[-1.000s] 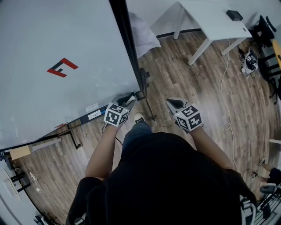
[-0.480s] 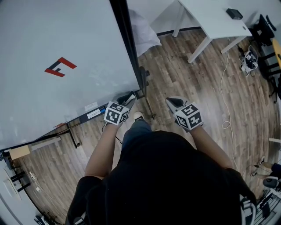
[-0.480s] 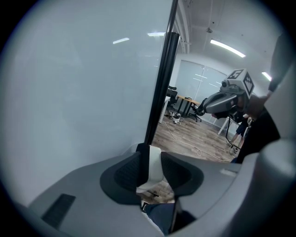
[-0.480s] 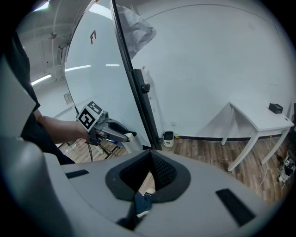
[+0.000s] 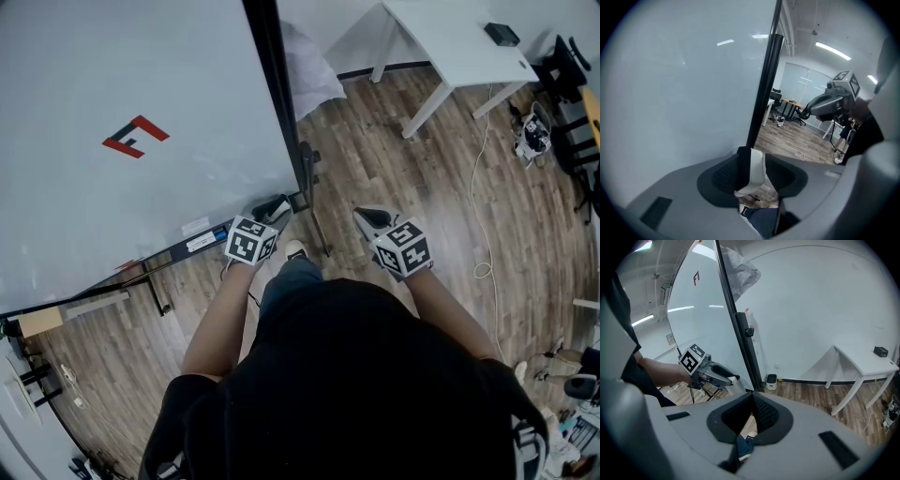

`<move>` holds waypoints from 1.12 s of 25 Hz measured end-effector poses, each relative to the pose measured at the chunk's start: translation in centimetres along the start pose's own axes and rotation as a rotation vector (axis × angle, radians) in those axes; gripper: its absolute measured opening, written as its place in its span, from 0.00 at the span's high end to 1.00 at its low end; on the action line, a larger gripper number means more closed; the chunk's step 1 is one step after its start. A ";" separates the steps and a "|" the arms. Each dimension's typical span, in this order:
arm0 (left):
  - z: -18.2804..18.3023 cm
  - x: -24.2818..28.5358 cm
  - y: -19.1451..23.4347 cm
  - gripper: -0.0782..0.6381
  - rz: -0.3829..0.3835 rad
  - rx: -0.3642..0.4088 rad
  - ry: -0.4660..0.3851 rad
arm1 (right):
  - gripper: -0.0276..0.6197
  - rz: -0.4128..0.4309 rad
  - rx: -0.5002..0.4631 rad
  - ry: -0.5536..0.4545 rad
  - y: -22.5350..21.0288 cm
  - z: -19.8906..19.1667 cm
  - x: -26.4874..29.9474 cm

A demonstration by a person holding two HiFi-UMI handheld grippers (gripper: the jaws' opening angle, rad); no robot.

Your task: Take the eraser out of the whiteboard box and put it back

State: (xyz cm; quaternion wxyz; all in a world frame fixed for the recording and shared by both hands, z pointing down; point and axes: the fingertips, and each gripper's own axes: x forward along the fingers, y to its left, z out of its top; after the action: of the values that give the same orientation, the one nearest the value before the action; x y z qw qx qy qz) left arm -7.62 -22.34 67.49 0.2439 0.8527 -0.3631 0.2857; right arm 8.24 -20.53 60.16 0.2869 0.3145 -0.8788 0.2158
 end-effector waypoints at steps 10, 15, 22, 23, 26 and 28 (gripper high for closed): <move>0.8 -1.3 -0.1 0.62 0.031 0.006 -0.019 | 0.97 0.018 -0.023 0.001 0.5 0.1 -0.8; 1.4 -2.9 -0.4 0.62 0.047 0.007 -0.054 | 0.97 0.024 -0.040 -0.010 0.9 0.6 -1.4; 2.1 -5.5 -1.1 0.62 0.073 0.016 -0.125 | 0.97 0.029 -0.069 -0.029 1.6 1.4 -2.5; 2.1 -5.8 -1.1 0.62 0.078 0.014 -0.131 | 0.96 0.030 -0.073 -0.032 1.7 1.5 -2.7; 1.9 -6.9 -1.5 0.62 0.094 0.010 -0.147 | 0.97 0.034 -0.084 -0.037 2.3 1.6 -3.2; 1.7 -7.6 -1.7 0.62 0.105 0.006 -0.156 | 0.97 0.037 -0.090 -0.036 2.7 1.5 -3.5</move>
State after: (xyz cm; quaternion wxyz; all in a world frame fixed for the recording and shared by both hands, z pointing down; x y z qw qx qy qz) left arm -10.14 -18.64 60.86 0.1969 0.8529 -0.4244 0.2318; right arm 8.12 -17.93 56.24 0.2807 0.2887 -0.8983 0.1756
